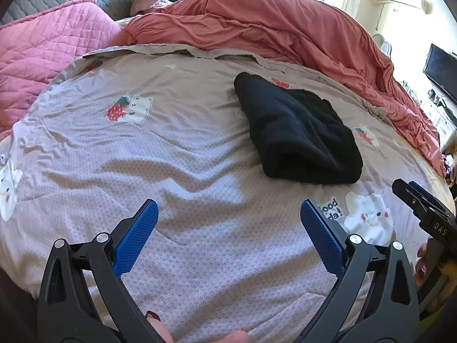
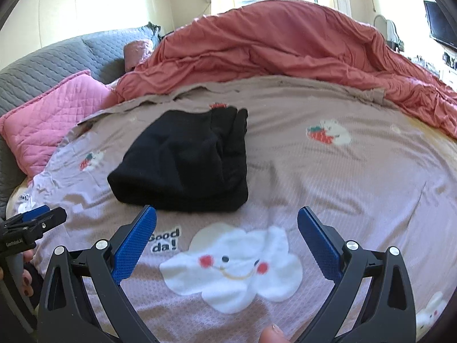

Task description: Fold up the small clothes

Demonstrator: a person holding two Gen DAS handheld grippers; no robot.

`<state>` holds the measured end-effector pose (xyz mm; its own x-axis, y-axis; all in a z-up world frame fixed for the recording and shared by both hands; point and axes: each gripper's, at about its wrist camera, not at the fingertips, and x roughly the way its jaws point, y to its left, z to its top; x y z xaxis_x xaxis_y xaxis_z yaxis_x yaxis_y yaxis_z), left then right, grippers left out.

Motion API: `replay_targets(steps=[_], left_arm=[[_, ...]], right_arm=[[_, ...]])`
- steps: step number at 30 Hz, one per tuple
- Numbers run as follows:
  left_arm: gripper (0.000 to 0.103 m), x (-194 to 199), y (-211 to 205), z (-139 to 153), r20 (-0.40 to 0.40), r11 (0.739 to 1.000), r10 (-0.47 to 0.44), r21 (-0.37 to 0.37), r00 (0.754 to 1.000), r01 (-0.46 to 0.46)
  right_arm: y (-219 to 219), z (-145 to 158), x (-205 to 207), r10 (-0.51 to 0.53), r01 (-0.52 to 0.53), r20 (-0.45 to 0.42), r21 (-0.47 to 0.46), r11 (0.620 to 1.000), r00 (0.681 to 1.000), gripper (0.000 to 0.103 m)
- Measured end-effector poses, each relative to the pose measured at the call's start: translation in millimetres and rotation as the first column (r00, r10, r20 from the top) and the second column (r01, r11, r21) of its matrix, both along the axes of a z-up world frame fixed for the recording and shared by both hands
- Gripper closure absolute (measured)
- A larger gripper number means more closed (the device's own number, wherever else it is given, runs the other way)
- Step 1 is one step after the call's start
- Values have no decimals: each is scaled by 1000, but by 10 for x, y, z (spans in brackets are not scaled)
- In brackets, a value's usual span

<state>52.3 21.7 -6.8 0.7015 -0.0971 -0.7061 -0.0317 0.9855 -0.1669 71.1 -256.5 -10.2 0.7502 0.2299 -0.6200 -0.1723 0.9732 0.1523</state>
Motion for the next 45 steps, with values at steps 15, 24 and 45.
replay_targets(steps=[15,24,45], left_arm=[[10,24,-37,-88,-25,1000,2,28,1000,-1],[10,6,-38,-82,-27,999,6,39,1000,-5],[9,2,-49,-96,-35,998,14,60,999,-12]], right_arm=[[74,-57,18,15,-16,-11,-11,1000,1000,5],[88,-55,5,19,-19,-14,-11,1000,1000,5],[104,-50,-1,24,-24,-26,-22,999,999,5]])
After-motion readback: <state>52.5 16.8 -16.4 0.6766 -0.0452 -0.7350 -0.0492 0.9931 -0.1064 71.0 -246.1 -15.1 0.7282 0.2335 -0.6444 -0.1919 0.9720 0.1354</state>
